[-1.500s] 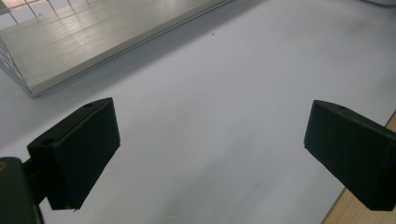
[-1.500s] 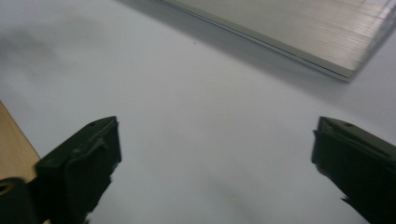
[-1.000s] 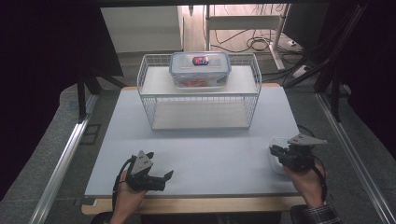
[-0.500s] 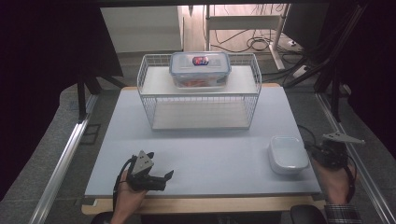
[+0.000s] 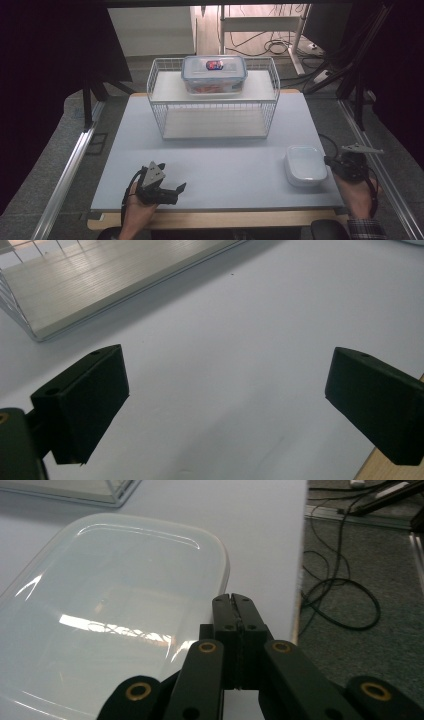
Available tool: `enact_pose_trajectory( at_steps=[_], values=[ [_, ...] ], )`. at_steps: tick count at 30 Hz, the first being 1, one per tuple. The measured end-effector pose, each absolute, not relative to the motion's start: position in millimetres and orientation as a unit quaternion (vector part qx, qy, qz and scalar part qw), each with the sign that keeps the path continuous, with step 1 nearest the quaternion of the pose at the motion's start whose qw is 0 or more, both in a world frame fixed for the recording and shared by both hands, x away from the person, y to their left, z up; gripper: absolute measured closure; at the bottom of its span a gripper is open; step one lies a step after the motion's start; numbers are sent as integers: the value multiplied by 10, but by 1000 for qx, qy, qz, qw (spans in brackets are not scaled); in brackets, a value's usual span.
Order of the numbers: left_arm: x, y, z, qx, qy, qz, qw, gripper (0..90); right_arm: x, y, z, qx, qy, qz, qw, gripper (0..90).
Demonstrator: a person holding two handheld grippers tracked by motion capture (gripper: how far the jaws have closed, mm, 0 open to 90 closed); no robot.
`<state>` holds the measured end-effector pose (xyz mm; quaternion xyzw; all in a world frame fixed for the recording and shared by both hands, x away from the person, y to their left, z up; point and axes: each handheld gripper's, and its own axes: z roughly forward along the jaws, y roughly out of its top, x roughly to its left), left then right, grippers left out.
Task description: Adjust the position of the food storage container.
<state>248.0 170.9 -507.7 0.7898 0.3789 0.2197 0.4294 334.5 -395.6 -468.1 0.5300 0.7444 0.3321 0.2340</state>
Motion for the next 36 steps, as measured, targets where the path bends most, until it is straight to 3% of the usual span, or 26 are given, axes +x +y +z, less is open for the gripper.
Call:
enact_pose_trajectory(
  at_steps=[9,23,30,36],
  values=[
    [2484,1691,-5085,794,376,219,425,34,3427,-3641,-4721,497,767,349,207,898],
    [2485,1666,-5090,799,371,218,421,35,3442,-2843,-4821,423,808,395,113,897],
    [2481,1677,-5085,797,374,219,422,35,3260,-2749,-4676,387,816,397,163,897],
    [2484,1665,-5088,799,372,218,419,35,2954,-2785,-4648,378,816,417,132,896]
  ],
)
